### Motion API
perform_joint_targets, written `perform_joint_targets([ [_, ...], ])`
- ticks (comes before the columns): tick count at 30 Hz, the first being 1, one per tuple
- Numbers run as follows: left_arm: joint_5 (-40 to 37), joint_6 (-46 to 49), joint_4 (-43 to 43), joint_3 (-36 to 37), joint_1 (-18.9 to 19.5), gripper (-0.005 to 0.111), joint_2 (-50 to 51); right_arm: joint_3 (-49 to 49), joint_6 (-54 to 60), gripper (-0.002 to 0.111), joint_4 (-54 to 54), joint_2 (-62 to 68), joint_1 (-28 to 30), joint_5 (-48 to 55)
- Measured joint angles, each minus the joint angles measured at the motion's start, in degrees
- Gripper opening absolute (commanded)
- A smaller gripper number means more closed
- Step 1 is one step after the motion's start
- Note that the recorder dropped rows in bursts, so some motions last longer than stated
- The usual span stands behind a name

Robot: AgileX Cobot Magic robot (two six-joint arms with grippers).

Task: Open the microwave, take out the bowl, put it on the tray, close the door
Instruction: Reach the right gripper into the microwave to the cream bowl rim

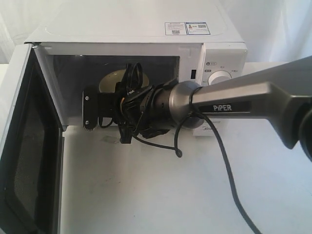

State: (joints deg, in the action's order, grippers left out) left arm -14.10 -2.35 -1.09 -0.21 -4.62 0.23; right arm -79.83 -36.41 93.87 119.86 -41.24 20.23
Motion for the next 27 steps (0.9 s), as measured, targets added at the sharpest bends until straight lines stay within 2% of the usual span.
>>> perform_joint_targets([
  [22,0.0,0.0,0.0,0.0,0.0,0.0,0.0,-4.87,-0.51,0.046,0.0,4.66,1.36,-0.89],
  [27,0.0,0.0,0.0,0.0,0.0,0.0,0.0,-5.06,-0.51,0.033,0.0,4.66,1.36,-1.23],
])
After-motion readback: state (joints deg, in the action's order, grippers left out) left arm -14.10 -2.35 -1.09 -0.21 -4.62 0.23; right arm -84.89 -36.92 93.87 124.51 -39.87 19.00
